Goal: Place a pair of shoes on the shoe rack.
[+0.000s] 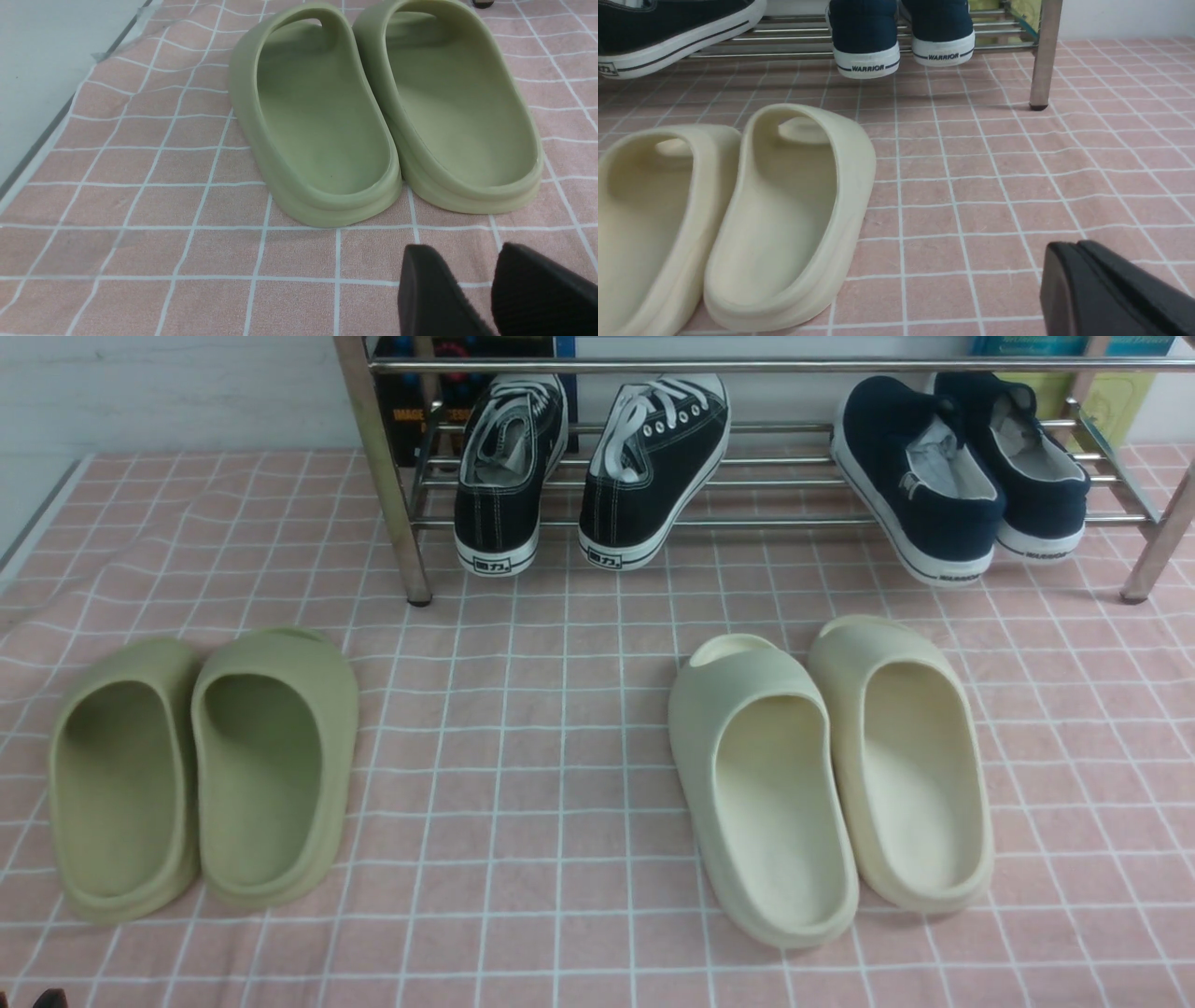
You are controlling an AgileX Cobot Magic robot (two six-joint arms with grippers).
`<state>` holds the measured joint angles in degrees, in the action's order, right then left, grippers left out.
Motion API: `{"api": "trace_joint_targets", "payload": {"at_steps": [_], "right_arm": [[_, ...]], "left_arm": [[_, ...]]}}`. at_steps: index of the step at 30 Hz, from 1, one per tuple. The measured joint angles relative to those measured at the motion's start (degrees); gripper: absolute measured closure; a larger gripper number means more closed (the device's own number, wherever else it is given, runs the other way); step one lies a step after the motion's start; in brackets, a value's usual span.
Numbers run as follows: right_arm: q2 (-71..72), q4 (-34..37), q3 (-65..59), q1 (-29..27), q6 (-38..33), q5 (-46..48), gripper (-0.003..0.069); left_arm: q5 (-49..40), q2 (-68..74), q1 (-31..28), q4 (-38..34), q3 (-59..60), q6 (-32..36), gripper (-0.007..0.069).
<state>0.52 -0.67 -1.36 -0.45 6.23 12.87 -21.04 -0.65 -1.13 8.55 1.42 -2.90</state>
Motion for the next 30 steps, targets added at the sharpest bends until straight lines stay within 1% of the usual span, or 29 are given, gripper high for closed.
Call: {"api": "trace_joint_targets", "payload": {"at_steps": [7, 12, 20, 26, 30], "right_arm": [[0.0, -1.4, 0.0, 0.7, 0.6, 5.5, 0.0678], [0.0, -2.3, 0.3, 0.7, 0.6, 7.5, 0.0678], [0.0, -4.0, 0.3, 0.5, 0.6, 7.8, 0.0678], [0.0, -4.2, 0.3, -1.7, 0.6, 7.8, 0.0678], [0.0, -4.2, 0.4, -1.7, 0.6, 7.8, 0.0678]], "left_arm": [[0.0, 0.0, 0.0, 0.0, 0.0, 0.0, 0.0385], [0.0, 0.0, 0.0, 0.0, 0.0, 0.0, 0.0385], [0.0, 0.0, 0.0, 0.0, 0.0, 0.0, 0.0385], [0.0, 0.0, 0.0, 0.0, 0.0, 0.0, 0.0385], [0.0, 0.0, 0.0, 0.0, 0.0, 0.0, 0.0385]]}}
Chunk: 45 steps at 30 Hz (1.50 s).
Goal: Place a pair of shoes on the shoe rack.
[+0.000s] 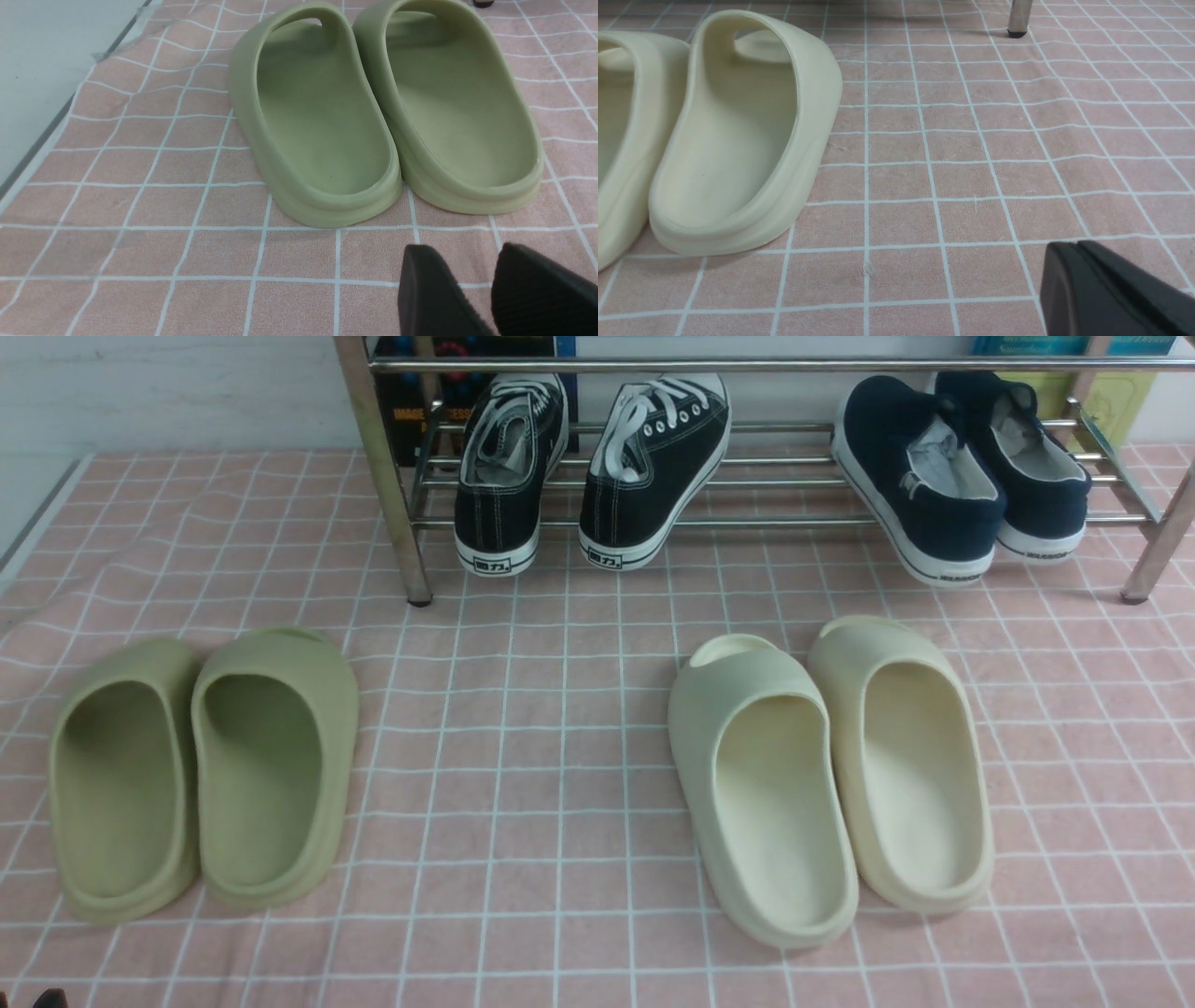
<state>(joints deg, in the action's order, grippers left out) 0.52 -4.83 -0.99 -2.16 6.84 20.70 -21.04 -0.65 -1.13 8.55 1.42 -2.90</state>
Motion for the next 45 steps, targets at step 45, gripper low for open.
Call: {"api": "trace_joint_targets", "payload": {"at_steps": [45], "right_arm": [[0.0, 0.0, 0.0, 0.0, 0.0, 0.0, 0.0642]], "left_arm": [[0.0, 0.0, 0.0, 0.0, 0.0, 0.0, 0.0385]]}}
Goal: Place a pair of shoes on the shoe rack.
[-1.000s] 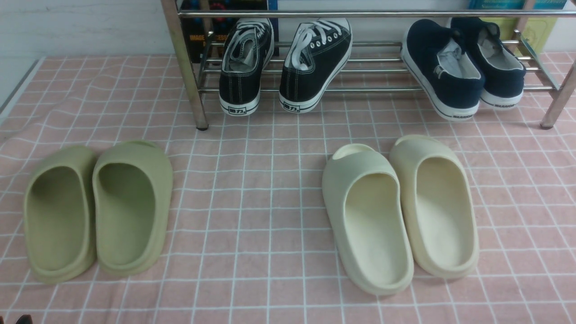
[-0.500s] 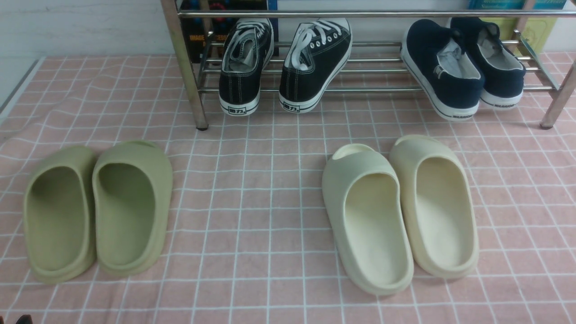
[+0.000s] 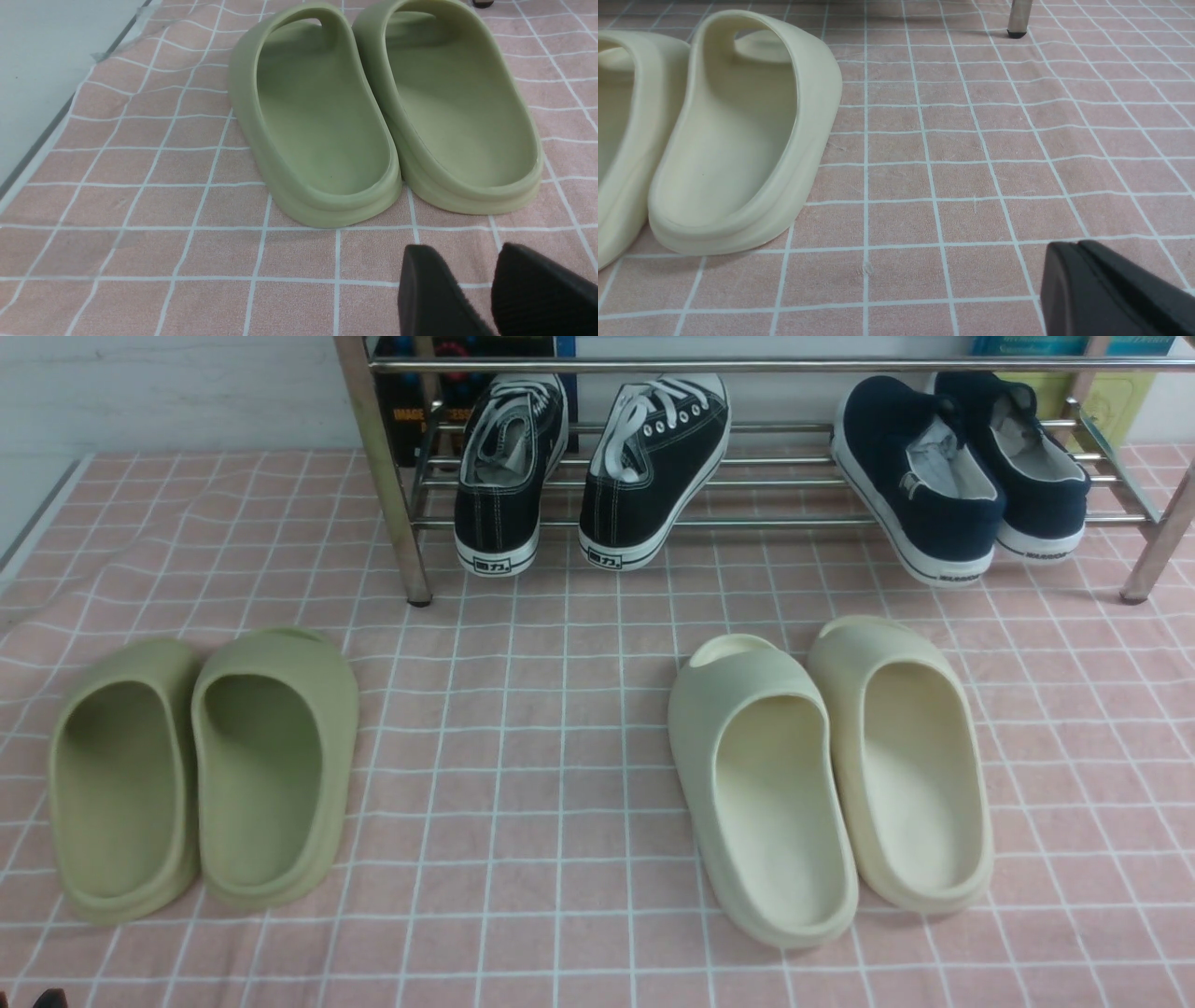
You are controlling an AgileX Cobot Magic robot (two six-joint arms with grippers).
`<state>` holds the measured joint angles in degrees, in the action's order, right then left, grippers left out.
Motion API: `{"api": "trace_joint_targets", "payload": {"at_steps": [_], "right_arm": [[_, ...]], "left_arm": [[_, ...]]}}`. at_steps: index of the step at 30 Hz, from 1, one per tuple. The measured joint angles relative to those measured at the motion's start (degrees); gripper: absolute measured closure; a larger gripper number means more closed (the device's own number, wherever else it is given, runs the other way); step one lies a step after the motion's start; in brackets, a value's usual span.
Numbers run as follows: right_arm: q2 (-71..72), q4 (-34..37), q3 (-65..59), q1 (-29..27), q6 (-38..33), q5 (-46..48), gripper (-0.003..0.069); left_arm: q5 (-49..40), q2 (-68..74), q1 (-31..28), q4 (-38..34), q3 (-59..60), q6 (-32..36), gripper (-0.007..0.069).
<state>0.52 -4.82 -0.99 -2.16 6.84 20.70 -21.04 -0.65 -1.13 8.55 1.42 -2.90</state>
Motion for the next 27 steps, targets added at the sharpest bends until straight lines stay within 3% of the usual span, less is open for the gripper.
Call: {"api": "trace_joint_targets", "payload": {"at_steps": [27], "right_arm": [[0.0, 0.0, 0.0, 0.0, 0.0, 0.0, 0.0604]], "left_arm": [[0.0, 0.0, 0.0, 0.0, 0.0, 0.0, 0.0385]]}}
